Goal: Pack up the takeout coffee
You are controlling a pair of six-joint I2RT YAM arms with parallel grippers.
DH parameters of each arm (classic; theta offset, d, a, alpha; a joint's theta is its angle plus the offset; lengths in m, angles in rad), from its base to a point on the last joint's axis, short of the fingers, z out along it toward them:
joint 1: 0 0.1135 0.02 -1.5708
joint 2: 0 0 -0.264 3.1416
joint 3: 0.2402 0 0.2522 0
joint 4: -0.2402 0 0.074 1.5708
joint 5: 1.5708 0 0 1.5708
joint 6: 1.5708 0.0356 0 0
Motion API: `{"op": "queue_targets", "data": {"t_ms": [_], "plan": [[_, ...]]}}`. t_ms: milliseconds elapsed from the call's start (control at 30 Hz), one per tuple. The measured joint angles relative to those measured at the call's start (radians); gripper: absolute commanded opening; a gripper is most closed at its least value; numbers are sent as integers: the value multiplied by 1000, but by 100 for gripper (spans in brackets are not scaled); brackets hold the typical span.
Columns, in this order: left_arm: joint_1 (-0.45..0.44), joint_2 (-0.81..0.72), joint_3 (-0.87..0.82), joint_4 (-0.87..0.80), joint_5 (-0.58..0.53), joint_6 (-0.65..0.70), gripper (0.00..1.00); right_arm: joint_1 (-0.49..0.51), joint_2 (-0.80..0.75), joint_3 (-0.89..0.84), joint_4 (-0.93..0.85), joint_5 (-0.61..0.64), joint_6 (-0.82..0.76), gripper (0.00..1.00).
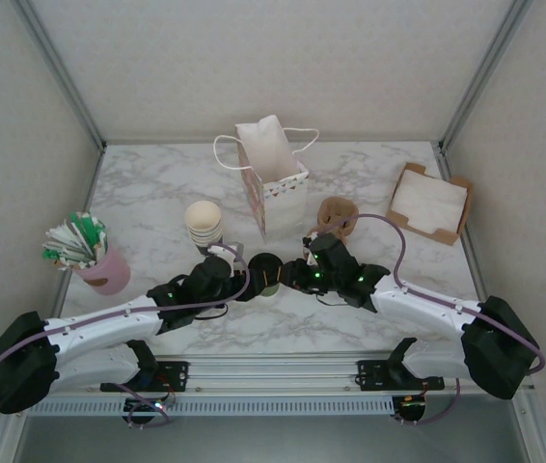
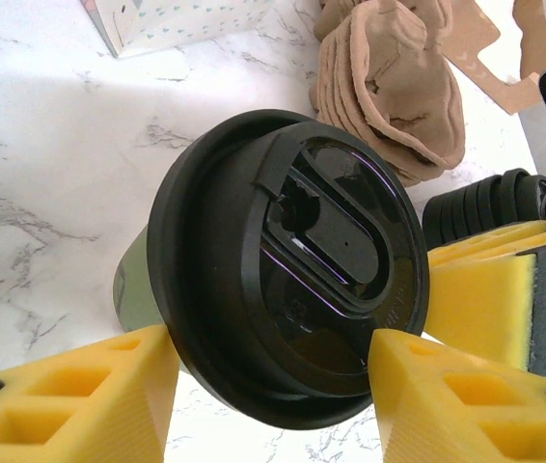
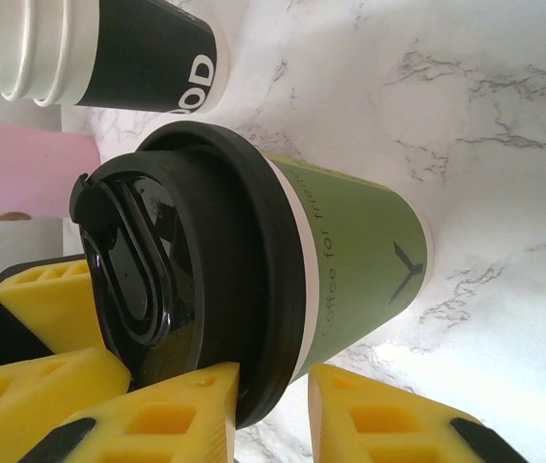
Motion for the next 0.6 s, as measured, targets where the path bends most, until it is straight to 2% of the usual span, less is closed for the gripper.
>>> {"op": "queue_targets", "data": {"t_ms": [233,600], "plan": [[0,-2,0,0,-3,0,55,0,1,38,-59,8,-6,28],[5,-27,0,-2,13,0,56,1,-3,177,-291,53,-79,31]]}}
